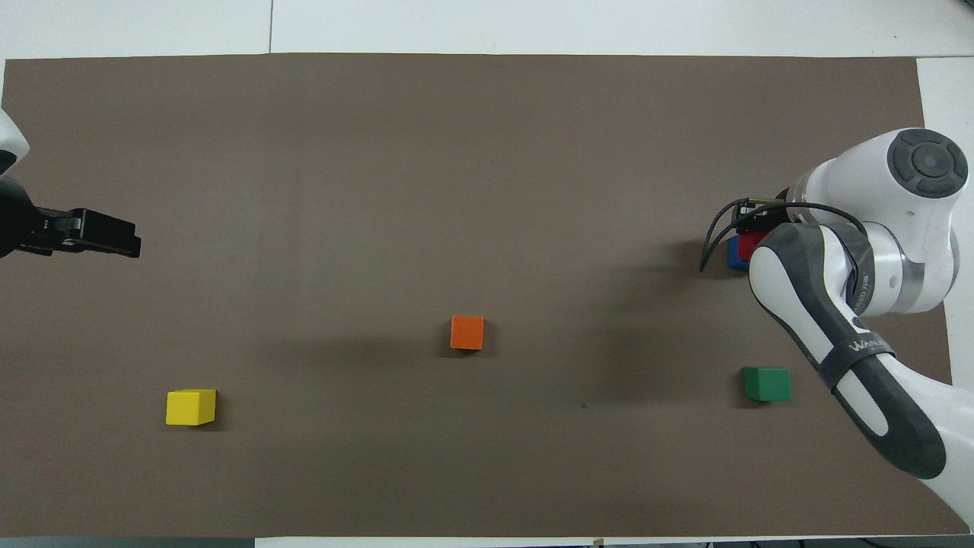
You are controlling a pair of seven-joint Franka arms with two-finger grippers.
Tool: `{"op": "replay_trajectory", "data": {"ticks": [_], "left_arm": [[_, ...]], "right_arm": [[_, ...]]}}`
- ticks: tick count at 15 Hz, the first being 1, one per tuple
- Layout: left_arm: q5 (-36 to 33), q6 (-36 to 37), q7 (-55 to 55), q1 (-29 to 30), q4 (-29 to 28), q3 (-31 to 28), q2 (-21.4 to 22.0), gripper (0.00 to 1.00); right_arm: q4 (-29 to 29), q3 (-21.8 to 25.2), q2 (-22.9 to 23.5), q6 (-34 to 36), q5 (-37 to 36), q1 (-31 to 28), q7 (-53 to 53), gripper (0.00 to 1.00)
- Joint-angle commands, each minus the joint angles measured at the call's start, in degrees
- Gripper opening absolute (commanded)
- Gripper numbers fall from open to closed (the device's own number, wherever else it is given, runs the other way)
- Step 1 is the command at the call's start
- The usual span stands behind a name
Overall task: Transfer red block to right arm and stack on blue block
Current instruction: 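Lower the red cube onto the blue cube with the right gripper, then open the right gripper and lift it away from the stack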
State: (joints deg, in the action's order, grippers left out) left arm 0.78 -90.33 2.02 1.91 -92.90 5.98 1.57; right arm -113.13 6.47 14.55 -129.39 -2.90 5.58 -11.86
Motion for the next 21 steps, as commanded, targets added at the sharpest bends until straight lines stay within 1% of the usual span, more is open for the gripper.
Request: {"op": "replay_trajectory", "data": {"ticks": [1, 6, 11, 12, 15, 18, 21], "left_arm": [[0.6, -0.6, 0.4, 0.2, -2.0, -0.2, 1.8, 1.0], [0.6, -0.6, 0.4, 0.2, -2.0, -0.2, 1.8, 1.0], [0.6, -0.6, 0.4, 0.2, -2.0, -0.2, 1.8, 1.0], [0.6, -0.6, 0.4, 0.2, -2.0, -0.2, 1.8, 1.0], [0.6, -0.6, 0.4, 0.2, -2.0, -0.2, 1.8, 1.0], [0.6, -0.6, 0.4, 0.2, -2.0, -0.2, 1.8, 1.0], [0.6, -0.6, 0.4, 0.2, -2.0, -0.2, 1.8, 1.0]], "right_arm": [[-1.9, -0.5, -1.3, -1.1, -0.4, -0.7, 0.0, 0.84], [-1.8, -0.5, -1.3, -1.1, -0.4, -0.7, -0.2, 0.87], [-0.1, -0.6, -1.7, 1.1, -0.2, -0.1, -0.3, 0.96], [0.9, -0.6, -2.2, 2.5, -0.2, -0.1, -0.3, 1.0], [3.2, -0.6, -4.8, 6.3, 2.1, -0.1, 0.0, 1.0], [5.1, -0.8, -7.6, 10.0, 2.7, 0.0, 0.1, 1.0], [5.2, -1.7, -11.5, 13.4, 2.7, 0.0, 0.1, 1.0]]}}
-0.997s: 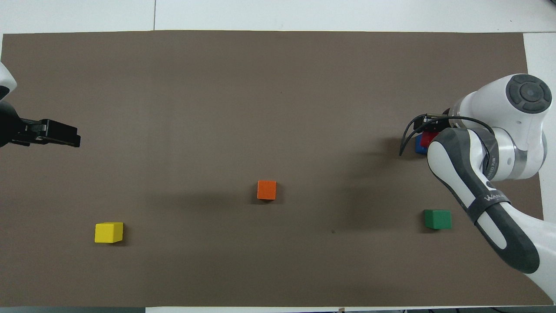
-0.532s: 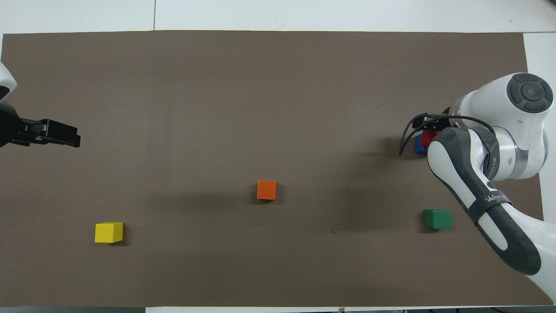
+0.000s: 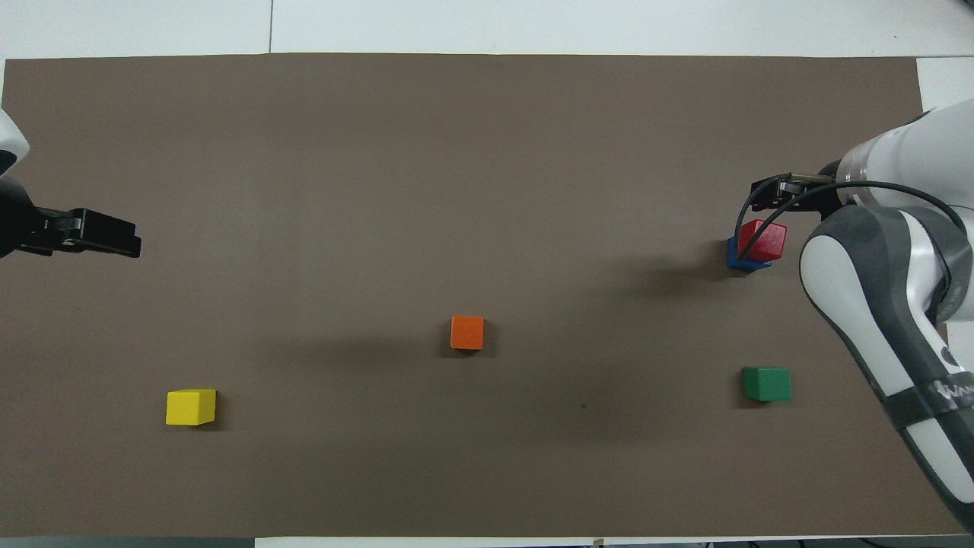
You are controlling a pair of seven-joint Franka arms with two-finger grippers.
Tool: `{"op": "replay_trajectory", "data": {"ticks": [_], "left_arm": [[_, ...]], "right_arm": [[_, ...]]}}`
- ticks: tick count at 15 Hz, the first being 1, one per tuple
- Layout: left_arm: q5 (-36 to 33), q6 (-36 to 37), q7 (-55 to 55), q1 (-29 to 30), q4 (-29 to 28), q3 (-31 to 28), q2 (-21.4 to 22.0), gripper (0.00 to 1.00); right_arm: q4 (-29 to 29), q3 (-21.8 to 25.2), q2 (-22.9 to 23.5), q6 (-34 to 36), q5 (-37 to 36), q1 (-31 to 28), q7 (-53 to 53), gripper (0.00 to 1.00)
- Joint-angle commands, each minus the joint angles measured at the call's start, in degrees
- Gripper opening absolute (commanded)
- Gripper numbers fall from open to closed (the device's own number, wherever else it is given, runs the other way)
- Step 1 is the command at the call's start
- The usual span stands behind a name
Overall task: Transfer red block to right arm and stack on blue block
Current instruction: 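Open the right gripper and lift it away from the stack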
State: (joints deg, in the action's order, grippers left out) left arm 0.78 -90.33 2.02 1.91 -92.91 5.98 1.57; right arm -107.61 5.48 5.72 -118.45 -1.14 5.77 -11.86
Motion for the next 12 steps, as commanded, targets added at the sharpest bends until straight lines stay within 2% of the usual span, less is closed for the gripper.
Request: {"op": "replay_trajectory", "data": {"ticks": [1, 5, 9, 12], "left_arm": [[0.6, -0.6, 0.3, 0.2, -2.0, -0.2, 1.8, 1.0], [0.6, -0.6, 0.3, 0.2, -2.0, -0.2, 1.8, 1.0], [0.6, -0.6, 0.4, 0.2, -2.0, -0.2, 1.8, 1.0], [0.6, -0.6, 0.3, 0.2, -2.0, -0.2, 1.8, 1.0]], "right_arm": [[-0.3, -1.3, -4.1, 4.2, 1.0, 0.2, 0.1, 1.0], [0.5, -1.3, -9.9, 11.9, 1.0, 0.3, 0.1, 1.0], [4.1, -1.0, -11.9, 20.6, 1.0, -0.2, 5.6, 1.0], [8.7, -0.7, -10.9, 26.0, 1.0, -0.7, 7.1, 1.0]]}}
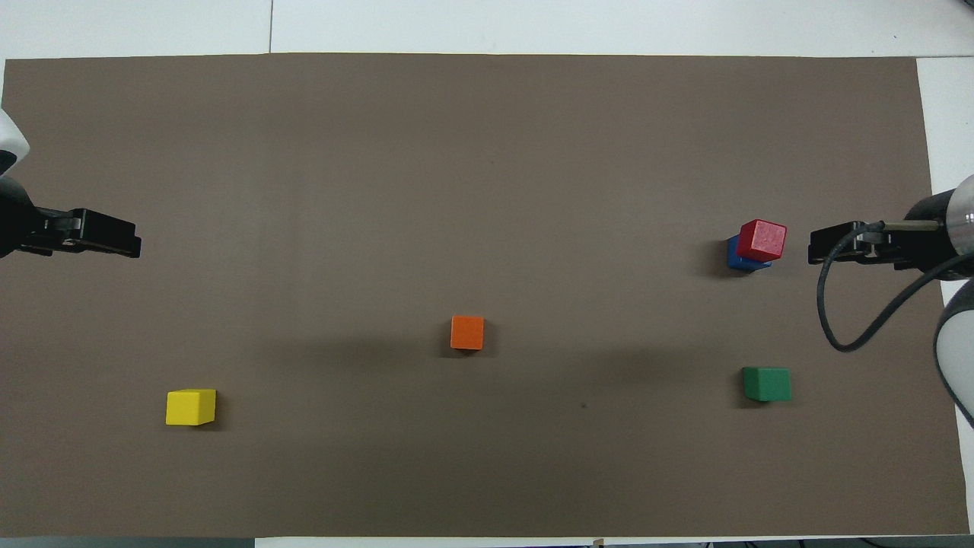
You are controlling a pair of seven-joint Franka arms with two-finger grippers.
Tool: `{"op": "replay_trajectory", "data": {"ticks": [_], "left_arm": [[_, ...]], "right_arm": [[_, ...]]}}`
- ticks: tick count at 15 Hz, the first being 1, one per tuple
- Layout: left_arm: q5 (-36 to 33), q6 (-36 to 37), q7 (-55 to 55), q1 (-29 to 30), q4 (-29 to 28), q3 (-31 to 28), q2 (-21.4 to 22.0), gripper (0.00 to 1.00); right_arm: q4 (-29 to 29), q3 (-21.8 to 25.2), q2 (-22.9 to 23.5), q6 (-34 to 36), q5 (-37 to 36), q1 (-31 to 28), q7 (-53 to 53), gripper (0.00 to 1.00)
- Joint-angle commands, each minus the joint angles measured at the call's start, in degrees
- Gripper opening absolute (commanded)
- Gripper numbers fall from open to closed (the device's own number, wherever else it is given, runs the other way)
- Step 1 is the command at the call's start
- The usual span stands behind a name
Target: Transfer red block to right arm and stack on blue block
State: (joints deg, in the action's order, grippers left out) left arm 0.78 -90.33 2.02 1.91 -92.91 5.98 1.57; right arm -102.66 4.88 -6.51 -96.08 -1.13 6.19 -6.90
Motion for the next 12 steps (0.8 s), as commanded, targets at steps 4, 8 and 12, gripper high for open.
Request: {"op": "replay_trajectory", "data": {"ticks": [4, 8, 12], "left_arm": [[0.6, -0.6, 0.3, 0.2, -2.0, -0.2, 1.8, 1.0], [0.6, -0.6, 0.3, 0.2, -2.0, -0.2, 1.8, 1.0], [0.6, -0.6, 0.3, 0.2, -2.0, -0.2, 1.8, 1.0]], "right_arm": [[8.9, 0.0, 4.3, 7.2, -0.2, -1.3, 2.9, 1.0], [9.3, 0.0, 4.6, 6.0, -0.2, -2.9, 4.4, 1.0], [9.3, 0.0, 4.7, 4.6, -0.3, -4.3, 7.3, 1.0]]}}
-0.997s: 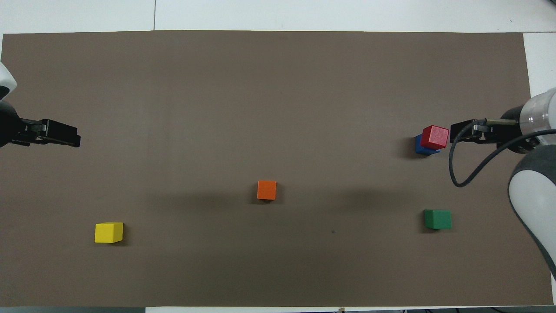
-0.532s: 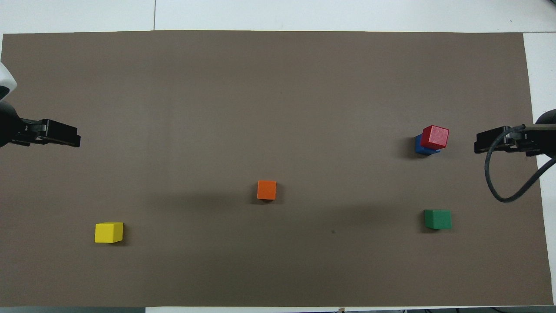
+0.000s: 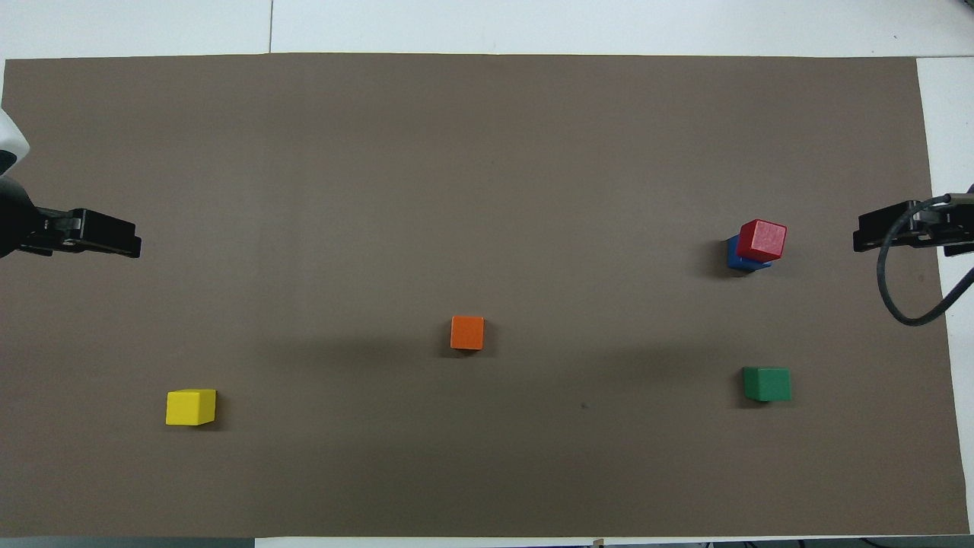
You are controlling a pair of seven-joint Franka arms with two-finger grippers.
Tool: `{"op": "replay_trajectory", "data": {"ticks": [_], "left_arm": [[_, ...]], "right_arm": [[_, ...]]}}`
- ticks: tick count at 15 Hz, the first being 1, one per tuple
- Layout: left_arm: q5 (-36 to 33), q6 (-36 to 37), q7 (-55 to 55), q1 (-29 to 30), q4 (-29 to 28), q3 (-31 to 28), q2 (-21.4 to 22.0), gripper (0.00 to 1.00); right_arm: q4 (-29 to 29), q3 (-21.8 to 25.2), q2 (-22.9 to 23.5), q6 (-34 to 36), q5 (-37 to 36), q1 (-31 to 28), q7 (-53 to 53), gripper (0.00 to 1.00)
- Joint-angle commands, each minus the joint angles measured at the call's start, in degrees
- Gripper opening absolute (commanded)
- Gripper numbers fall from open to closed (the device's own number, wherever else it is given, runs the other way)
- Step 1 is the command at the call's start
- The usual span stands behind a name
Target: Transfer red block to right arm and stack on blue block
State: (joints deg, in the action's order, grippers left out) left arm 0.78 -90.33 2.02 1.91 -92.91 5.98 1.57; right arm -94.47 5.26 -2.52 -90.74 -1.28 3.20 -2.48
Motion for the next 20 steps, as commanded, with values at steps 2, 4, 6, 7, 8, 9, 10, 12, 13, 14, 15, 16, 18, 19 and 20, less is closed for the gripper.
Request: {"op": "replay_trajectory", "data": {"ticks": [2, 4, 6, 7, 8, 9, 10, 12, 13, 14, 15, 16, 18, 19, 20], "left_arm": [[0.6, -0.6, 0.3, 0.2, -2.0, -0.2, 1.8, 1.0], [0.6, -0.6, 0.3, 0.2, -2.0, -0.2, 1.8, 1.0], [0.6, -0.6, 0.3, 0.2, -2.0, -0.2, 1.8, 1.0], [0.6, -0.6, 0.3, 0.2, -2.0, -0.2, 1.8, 1.0], [0.6, -0.6, 0.3, 0.2, -2.0, -0.2, 1.8, 1.0], [0.6, -0.6, 0.3, 0.2, -2.0, -0.2, 1.8, 1.0], [0.6, -0.6, 0.3, 0.2, -2.0, -0.2, 1.8, 1.0], [0.6, -0.6, 0.3, 0.2, -2.0, -0.2, 1.8, 1.0], [0.6, -0.6, 0.3, 0.2, -2.0, -0.2, 1.8, 1.0], [0.6, -0.6, 0.3, 0.2, -2.0, -0.2, 1.8, 1.0], [0.6, -0.6, 0.3, 0.2, -2.0, -0.2, 1.8, 1.0], [0.6, -0.6, 0.3, 0.2, -2.0, -0.2, 1.8, 1.0], [0.6, -0.6, 0.3, 0.2, -2.0, -0.2, 1.8, 1.0], [0.6, -0.6, 0.3, 0.2, -2.0, -0.2, 1.8, 1.0], [0.6, -0.6, 0.3, 0.2, -2.0, -0.2, 1.8, 1.0]], "right_arm": [[1.1, -0.3, 0.9, -1.2, -0.5, -1.7, 2.9, 1.0], [1.2, -0.4, 0.9, -1.0, -0.4, -2.0, 3.1, 1.0], [1.3, -0.3, 0.9, -1.0, -0.2, -2.1, 3.1, 1.0], [1.4, -0.4, 0.9, -1.0, -0.3, -2.6, 3.1, 1.0], [1.4, -0.8, 0.9, -0.9, 0.0, -3.5, 3.1, 1.0], [1.4, -1.1, 0.9, -0.9, 0.1, -4.7, 3.1, 1.0], [1.4, -2.2, 0.9, -0.9, 0.0, -5.8, 3.1, 1.0], [1.3, -4.9, 0.8, -0.8, 0.1, -8.6, 3.1, 1.0], [1.3, -4.9, 0.7, -0.6, 0.1, -8.5, 3.2, 1.0], [1.3, -4.8, 0.8, -0.4, 0.1, -8.4, 3.1, 1.0], [1.3, -4.8, 0.8, -0.5, 0.1, -8.3, 3.0, 1.0], [1.3, -4.8, 0.8, -0.5, 0.1, -8.3, 2.9, 1.0], [1.1, -4.8, 0.8, -0.4, 0.1, -8.3, 2.8, 1.0], [0.9, -4.8, 0.6, -0.4, 0.1, -8.3, 2.8, 1.0], [0.5, -4.8, 0.4, -0.4, 0.1, -8.3, 2.7, 1.0]]}}
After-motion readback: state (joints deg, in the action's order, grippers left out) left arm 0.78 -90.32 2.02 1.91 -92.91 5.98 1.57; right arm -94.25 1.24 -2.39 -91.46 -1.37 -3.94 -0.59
